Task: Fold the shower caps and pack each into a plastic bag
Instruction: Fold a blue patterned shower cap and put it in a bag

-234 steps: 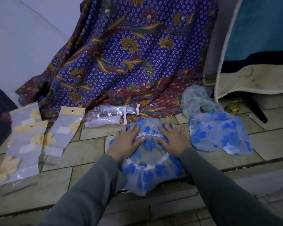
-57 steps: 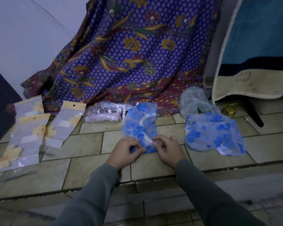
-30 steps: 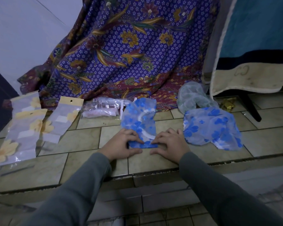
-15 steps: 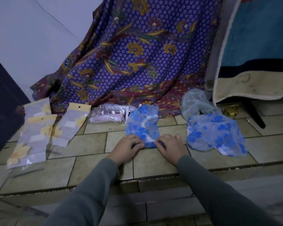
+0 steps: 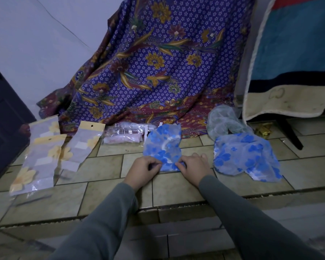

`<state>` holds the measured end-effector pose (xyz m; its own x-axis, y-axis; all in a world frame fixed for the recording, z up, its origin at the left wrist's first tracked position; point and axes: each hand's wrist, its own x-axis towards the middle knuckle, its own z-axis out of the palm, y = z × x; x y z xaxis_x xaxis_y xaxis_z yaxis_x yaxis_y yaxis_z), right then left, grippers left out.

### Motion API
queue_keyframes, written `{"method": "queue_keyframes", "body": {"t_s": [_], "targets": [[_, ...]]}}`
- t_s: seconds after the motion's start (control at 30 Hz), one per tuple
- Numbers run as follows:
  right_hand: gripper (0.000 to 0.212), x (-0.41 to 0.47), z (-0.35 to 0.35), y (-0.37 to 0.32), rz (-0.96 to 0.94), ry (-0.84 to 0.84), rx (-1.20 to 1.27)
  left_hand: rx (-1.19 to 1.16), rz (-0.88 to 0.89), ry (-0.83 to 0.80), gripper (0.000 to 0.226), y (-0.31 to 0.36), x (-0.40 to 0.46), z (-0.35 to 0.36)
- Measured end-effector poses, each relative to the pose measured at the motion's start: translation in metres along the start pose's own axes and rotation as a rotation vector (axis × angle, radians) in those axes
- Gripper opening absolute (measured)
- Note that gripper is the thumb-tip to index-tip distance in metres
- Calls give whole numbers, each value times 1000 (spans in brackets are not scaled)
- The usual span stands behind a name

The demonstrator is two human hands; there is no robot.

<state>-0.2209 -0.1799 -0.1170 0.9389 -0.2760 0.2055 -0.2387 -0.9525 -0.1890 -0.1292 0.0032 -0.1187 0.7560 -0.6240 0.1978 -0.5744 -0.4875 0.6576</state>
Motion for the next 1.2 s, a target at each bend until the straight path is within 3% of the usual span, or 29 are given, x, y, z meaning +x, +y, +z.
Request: {"method": "queue_keyframes", "body": {"t_s": [0.2, 0.37, 0.5, 0.63, 0.73, 0.97, 1.2], "targets": [[25, -2, 1, 2, 69, 52, 80, 68, 63, 29, 12, -1, 1, 5], [12, -6, 4, 1, -89, 178, 78, 169, 242, -24, 16, -6, 1, 6], [25, -9, 6, 7, -111, 154, 42, 218, 279, -25, 35, -11, -3, 1], [48, -14, 0, 12, -135, 67, 78, 407, 183, -12, 57, -13, 0, -7], [43, -11, -6, 11, -118, -11, 72, 384, 170, -39, 69, -12, 8, -10], [32, -19, 1, 6, -91, 55, 120, 346, 368, 62, 39, -18, -10, -1], [26, -12, 0, 5, -63, -29, 141, 185, 201, -30, 33, -15, -5, -5]]}}
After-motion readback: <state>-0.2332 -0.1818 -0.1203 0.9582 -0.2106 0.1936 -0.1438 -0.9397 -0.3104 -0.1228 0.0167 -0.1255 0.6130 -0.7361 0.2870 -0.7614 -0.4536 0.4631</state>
